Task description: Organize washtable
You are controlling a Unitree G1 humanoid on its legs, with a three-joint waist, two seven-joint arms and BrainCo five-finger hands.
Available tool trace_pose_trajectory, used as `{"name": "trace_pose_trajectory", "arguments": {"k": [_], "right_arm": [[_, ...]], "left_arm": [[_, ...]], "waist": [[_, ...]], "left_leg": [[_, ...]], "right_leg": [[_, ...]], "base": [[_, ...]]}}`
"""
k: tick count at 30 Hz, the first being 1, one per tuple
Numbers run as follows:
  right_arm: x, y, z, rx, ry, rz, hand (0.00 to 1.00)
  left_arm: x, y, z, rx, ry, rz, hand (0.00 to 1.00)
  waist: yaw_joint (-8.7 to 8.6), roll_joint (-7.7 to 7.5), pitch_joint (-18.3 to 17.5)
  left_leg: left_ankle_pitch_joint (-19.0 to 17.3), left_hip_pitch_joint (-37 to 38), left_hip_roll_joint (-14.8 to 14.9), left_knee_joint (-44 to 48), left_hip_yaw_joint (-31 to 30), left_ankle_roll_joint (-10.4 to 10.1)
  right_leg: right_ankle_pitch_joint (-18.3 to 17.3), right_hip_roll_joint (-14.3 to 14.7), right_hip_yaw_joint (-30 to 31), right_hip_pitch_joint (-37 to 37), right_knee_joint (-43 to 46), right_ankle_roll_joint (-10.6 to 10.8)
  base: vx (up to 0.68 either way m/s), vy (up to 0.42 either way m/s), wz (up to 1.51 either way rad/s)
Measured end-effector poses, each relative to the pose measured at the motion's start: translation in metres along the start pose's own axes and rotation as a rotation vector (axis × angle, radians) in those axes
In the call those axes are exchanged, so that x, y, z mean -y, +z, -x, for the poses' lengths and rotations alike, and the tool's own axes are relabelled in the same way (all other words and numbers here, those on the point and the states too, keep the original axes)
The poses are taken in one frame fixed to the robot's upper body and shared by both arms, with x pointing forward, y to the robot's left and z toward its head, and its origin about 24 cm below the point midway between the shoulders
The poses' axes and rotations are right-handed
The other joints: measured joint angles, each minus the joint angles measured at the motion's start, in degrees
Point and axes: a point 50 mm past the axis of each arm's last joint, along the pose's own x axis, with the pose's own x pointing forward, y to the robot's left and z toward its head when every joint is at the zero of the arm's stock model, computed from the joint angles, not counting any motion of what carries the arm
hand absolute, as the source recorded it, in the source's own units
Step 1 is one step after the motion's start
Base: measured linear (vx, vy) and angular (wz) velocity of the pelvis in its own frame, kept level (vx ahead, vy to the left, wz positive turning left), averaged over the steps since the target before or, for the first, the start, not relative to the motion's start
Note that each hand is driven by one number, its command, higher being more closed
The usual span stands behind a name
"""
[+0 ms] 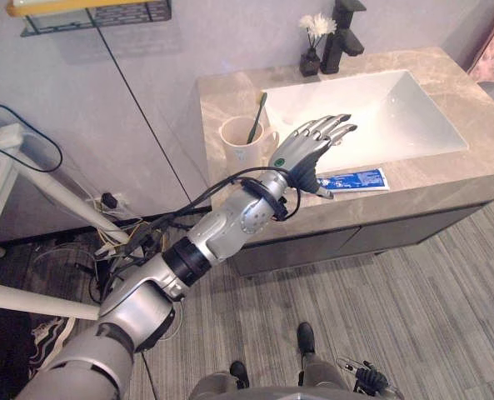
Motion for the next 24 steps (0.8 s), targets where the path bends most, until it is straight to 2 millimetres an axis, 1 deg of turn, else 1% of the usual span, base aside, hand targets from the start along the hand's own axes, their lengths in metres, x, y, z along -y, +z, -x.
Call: {"name": "trace_pose_trajectory", "arguments": {"k": [4, 8, 12, 20, 24], "right_arm": [[0.0, 0.001, 0.0, 0.003, 0.0, -0.001, 0.0], [0.0, 0.003, 0.0, 0.015, 0.0, -0.004, 0.0], [-0.003, 0.009, 0.0, 0.042, 0.005, -0.02, 0.0], [-0.002, 0.01, 0.0, 0.044, 0.002, -0.041, 0.0], [-0.002, 0.014, -0.001, 0.06, 0.003, -0.041, 0.0]], "left_arm": [[0.0, -0.001, 0.001, -0.002, -0.003, -0.005, 0.0], [0.004, 0.001, 0.001, 0.003, -0.021, -0.006, 0.0], [0.007, 0.001, 0.002, -0.007, -0.031, 0.001, 0.0], [0.005, -0.002, 0.002, -0.033, -0.022, 0.033, 0.0], [-0.002, -0.007, 0.001, -0.051, 0.006, 0.033, 0.0]], "waist": [[-0.11, 0.05, 0.13], [-0.13, 0.05, 0.42], [-0.14, 0.18, 1.74], [-0.2, 0.59, 2.04], [-0.16, 0.84, 3.51]], "left_leg": [[-0.14, -0.12, 0.0, 0.0, 0.06, -0.07], [-0.54, -1.25, -0.01, 0.8, 0.07, 0.09], [-0.79, -1.62, -0.01, 1.34, 0.37, 0.27], [-1.6, -3.22, 0.01, 2.6, 0.97, 0.45], [-1.67, -3.5, -0.04, 2.86, 0.98, 0.54]], "right_leg": [[0.0, 0.05, 0.16, -0.27, 0.01, -0.01], [0.07, 0.0, 0.2, -1.08, 0.01, -0.06], [0.29, -0.03, 0.51, -1.37, 0.01, -0.05], [0.47, 0.01, 1.59, -2.88, 0.01, 0.08], [0.57, -0.04, 1.67, -3.07, 0.01, 0.1]], "base": [[0.02, 0.001, -0.04], [0.0, 0.0, 0.0], [-0.01, 0.009, -0.03], [0.0, 0.006, -0.05], [0.0, 0.0, 0.0]]}}
